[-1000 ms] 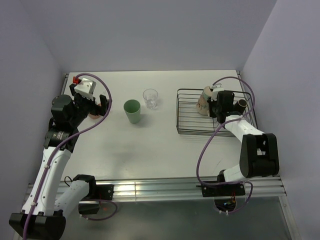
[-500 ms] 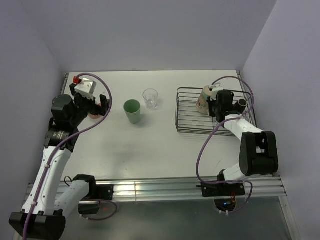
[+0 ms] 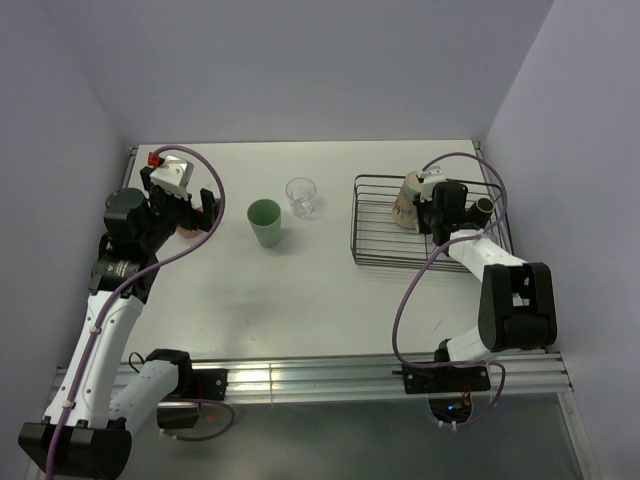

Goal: Load the cups into the dish rack

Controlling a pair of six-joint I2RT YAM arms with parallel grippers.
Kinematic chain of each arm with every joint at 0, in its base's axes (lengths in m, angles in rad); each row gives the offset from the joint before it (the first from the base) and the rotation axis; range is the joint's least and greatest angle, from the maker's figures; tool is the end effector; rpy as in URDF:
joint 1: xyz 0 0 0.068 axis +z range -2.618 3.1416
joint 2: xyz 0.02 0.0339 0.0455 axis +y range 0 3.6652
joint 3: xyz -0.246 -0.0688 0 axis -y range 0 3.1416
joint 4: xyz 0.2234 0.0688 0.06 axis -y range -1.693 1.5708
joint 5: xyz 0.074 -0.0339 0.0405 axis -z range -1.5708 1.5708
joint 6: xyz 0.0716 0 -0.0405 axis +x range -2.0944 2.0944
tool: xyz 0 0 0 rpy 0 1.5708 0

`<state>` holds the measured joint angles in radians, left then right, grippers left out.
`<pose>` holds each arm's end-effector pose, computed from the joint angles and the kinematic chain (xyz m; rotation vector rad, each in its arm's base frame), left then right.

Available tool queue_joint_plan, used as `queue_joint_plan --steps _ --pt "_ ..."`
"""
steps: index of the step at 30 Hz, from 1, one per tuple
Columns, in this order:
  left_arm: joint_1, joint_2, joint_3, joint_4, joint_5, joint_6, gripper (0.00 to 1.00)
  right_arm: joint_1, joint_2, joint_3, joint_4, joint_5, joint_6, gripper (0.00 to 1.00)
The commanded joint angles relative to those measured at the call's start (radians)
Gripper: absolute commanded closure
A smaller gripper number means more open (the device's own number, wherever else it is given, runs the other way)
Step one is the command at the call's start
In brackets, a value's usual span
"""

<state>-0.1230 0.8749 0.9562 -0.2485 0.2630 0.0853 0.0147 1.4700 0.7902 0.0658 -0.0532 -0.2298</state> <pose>0.2173 -0.0456 0.3564 0.3719 1.6988 -0.2561 0.3255 0.0086 0.1806 -0.2963 2.1643 -0.0638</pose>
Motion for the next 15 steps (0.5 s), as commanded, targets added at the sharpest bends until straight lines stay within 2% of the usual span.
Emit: queue_joint_plan --steps 1,15 --pt "0.0 -0.004 0.026 0.043 -0.008 0.004 0.01 -0.007 -0.062 0.0 0.106 -0.008 -0.002 1.0" --pt "0.0 0.001 0.019 0.045 -0.01 0.002 0.01 -0.007 -0.089 -0.022 0.121 -0.019 -0.016 1.0"
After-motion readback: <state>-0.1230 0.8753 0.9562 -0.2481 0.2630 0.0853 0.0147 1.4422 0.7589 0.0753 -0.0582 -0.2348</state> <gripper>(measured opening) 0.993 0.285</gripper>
